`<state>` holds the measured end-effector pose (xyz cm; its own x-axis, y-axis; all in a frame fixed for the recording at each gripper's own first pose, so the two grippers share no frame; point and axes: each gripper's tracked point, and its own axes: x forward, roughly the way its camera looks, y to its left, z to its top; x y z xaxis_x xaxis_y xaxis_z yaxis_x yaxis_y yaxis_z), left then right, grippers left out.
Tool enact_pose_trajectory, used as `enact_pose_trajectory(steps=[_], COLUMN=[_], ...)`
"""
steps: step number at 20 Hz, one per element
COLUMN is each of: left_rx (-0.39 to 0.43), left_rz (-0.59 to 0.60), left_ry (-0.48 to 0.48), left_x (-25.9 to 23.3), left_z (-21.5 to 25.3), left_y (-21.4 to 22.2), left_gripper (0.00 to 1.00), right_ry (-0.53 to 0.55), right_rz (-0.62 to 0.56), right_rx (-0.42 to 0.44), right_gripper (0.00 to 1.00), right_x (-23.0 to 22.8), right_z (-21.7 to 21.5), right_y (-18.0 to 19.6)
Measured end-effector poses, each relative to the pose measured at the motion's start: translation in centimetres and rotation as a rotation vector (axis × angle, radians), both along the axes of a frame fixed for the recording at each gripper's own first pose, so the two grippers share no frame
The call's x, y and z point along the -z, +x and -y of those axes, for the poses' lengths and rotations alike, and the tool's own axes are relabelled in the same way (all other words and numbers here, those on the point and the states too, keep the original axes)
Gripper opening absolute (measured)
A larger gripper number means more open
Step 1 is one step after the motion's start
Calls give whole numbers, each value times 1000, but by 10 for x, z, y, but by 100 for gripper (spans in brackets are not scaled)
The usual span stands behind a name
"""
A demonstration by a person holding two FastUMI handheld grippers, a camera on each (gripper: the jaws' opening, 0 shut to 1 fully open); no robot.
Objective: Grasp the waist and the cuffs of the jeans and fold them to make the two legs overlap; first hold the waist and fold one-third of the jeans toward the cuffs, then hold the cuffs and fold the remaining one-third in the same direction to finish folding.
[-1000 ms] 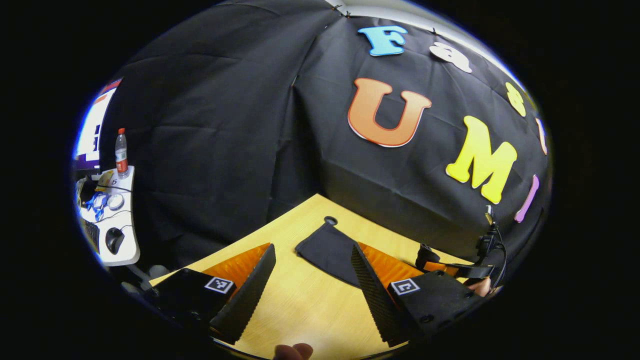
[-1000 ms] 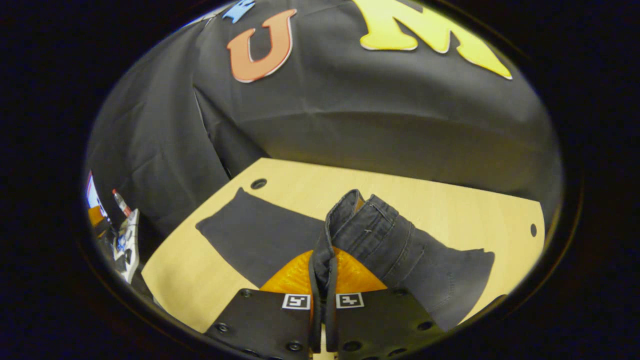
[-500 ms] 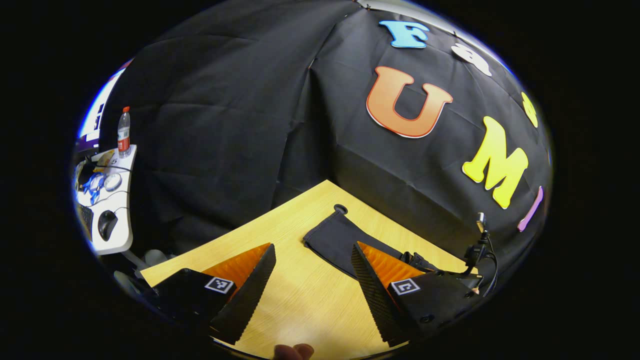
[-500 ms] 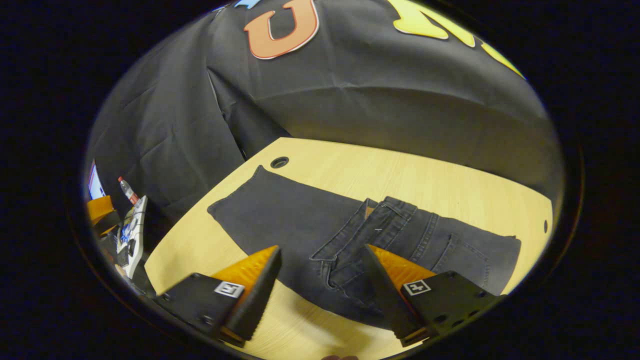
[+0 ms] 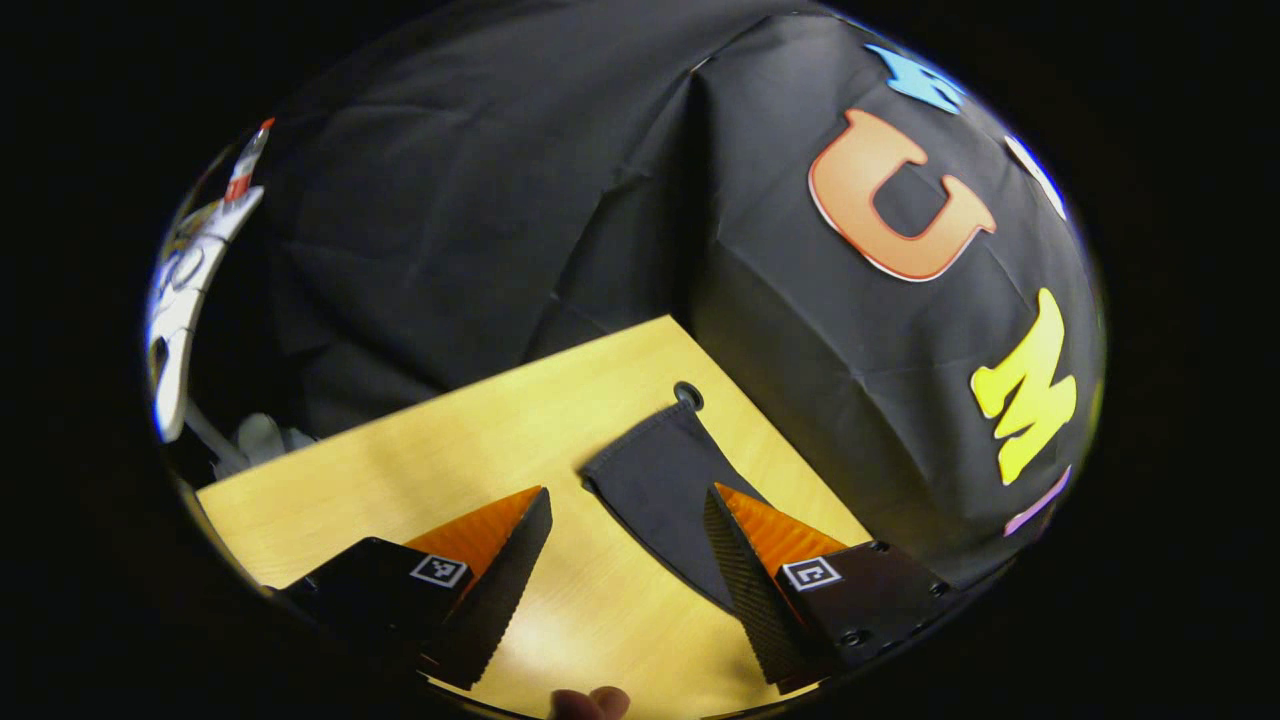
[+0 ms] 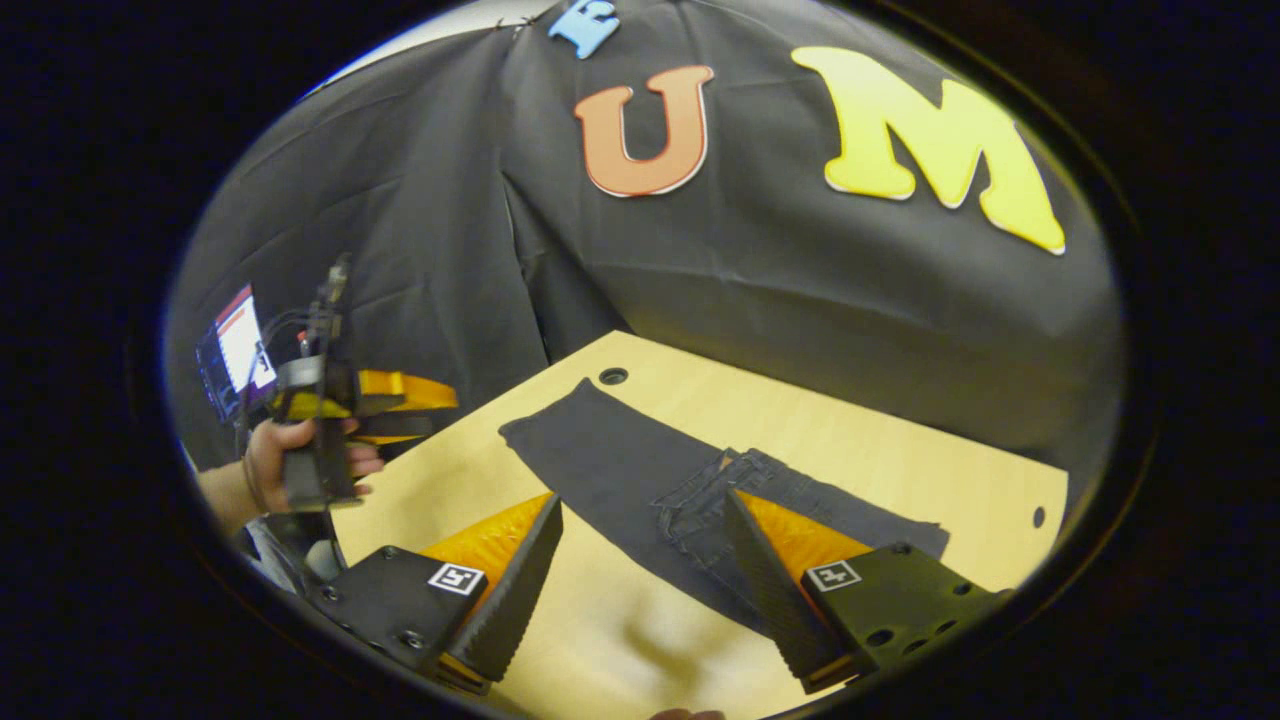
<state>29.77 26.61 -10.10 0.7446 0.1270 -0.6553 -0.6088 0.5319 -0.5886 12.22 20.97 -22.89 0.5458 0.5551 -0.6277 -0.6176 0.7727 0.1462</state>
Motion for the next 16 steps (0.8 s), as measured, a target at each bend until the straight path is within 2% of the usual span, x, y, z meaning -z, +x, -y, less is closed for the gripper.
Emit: enact_pose_trajectory(steps=[2, 4, 5, 8, 9, 13, 16], left_rx=[-26, -99, -136, -226, -258, -297, -336], left_rz=[-3, -29, -59, -161, -182, -287, -289], left_ry=[-227, -349, -388, -470, -481, -502, -528], left_x=[13, 28, 38, 62, 67, 82, 76], left_z=[13, 7, 3, -7, -10, -8, -15], left_y=[19, 32, 38, 47, 53, 53, 59], left_gripper=[98, 98, 98, 98, 98, 98, 98], right_ry=[-16, -25, -34, -47, -45, -51, -51], right_rz=[-33, -74, -84, -99, -103, -103, -111], right_rx=[6, 56, 88, 179, 203, 271, 297], right_gripper=[97, 100, 97, 100, 97, 97, 100], right_x=[0, 4, 7, 7, 8, 3, 3], right_z=[23, 54, 69, 108, 117, 145, 157], right_y=[-15, -25, -27, -32, -33, -33, -30])
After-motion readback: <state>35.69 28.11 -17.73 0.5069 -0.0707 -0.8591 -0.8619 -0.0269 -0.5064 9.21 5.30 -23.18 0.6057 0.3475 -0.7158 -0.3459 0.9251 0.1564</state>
